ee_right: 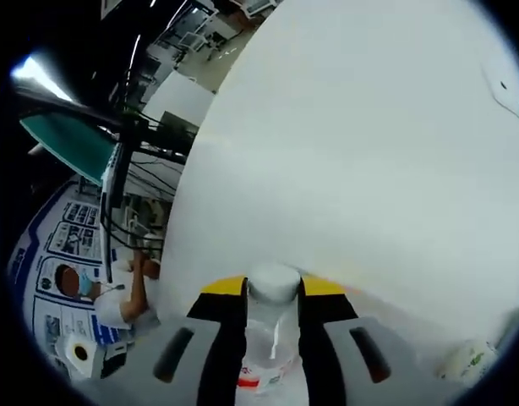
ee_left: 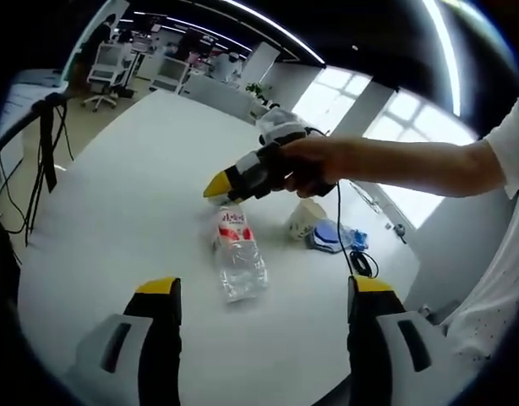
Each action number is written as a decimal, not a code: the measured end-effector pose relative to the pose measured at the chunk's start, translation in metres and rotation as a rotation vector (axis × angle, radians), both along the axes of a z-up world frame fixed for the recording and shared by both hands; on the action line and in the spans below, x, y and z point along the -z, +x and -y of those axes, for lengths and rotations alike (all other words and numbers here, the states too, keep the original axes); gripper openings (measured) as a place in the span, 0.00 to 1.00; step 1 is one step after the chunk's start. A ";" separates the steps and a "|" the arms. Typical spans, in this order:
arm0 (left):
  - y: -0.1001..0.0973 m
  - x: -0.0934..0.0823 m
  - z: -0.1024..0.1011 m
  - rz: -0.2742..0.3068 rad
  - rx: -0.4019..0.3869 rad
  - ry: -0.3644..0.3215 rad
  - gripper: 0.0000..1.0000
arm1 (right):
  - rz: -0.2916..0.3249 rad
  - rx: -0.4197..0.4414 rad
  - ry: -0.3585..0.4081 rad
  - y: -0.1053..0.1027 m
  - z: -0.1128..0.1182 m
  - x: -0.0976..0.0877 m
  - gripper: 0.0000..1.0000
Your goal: Arrange the tabletop items into an orderly group along one side of the table until the central work area is clear of visible clutter.
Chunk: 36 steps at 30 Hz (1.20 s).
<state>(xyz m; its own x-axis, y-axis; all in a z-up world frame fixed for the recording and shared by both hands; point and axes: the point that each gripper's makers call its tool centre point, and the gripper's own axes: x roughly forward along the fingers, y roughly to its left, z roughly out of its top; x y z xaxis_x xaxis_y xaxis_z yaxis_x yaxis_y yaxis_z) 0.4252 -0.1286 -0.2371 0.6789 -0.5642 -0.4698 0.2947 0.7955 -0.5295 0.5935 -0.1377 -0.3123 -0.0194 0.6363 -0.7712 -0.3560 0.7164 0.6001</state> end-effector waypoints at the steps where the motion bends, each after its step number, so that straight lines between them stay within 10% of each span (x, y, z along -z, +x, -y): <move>1: 0.001 0.000 0.000 0.000 0.001 0.003 0.82 | 0.007 -0.005 0.001 -0.001 0.000 -0.002 0.21; 36: 0.068 0.051 0.041 -0.010 0.228 0.082 0.74 | 0.447 -0.216 0.019 -0.047 -0.001 -0.078 0.20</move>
<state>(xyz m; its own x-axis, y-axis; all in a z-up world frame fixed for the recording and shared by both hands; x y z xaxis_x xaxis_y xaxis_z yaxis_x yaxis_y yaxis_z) 0.4930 -0.1692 -0.2882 0.5334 -0.6624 -0.5261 0.4671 0.7492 -0.4696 0.5467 -0.1370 -0.2339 0.1779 0.6680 -0.7226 -0.7204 0.5886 0.3668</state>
